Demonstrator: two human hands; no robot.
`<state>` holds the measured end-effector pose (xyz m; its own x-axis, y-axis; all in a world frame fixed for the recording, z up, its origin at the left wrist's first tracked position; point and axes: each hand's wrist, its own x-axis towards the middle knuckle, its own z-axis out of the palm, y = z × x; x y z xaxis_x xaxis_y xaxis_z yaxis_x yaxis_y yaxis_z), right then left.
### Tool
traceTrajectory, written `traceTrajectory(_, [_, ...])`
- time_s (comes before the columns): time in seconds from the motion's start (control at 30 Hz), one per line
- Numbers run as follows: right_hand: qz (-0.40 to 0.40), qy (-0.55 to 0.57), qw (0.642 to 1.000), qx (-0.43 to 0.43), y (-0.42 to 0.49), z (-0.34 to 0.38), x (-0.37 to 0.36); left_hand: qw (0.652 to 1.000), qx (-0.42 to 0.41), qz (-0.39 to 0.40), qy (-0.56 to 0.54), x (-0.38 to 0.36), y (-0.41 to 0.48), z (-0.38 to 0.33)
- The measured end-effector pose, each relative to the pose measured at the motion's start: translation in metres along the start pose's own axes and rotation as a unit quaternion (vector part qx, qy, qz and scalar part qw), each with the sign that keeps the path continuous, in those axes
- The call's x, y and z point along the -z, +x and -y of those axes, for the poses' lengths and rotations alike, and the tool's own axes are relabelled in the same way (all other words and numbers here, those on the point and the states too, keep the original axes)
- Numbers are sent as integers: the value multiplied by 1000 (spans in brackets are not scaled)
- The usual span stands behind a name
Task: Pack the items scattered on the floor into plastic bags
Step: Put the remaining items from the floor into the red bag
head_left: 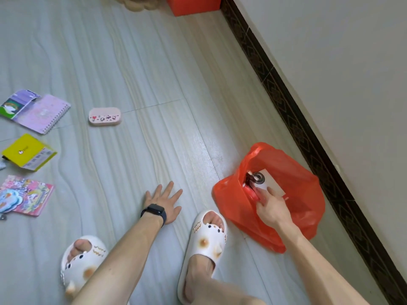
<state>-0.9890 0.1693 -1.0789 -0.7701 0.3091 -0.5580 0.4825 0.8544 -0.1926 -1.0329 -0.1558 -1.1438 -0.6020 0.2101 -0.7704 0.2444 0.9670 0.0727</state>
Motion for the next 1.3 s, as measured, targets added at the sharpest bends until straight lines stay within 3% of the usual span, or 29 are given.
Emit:
traceTrajectory(0.2, [-79, 9, 989, 128, -30, 43, 3, 1000, 2, 8, -11, 28, -12, 11])
traceTrajectory(0.37, [-81, -13, 960, 267, -54, 119, 24, 996, 20, -80, -38, 87, -57, 54])
traceTrajectory(0.53, [-83, -49, 902, 422, -83, 234, 39, 981, 87, -174, -21, 124, -134, 143])
traceTrajectory(0.77, [-76, -108, 811, 570, -127, 387, 43, 951, 214, -224, -20, 111, -241, 290])
traceTrajectory(1.03, [-3, -231, 772, 593, -123, 488, -29, 915, 309, -185, -185, 13, -237, 390])
traceTrajectory(1.2, [88, -331, 768, 540, -87, 504, -109, 915, 282, -158, -242, -49, -174, 387])
traceTrajectory(1.3, [94, -387, 754, 522, -59, 520, -151, 928, 249, -171, -218, -63, -136, 389])
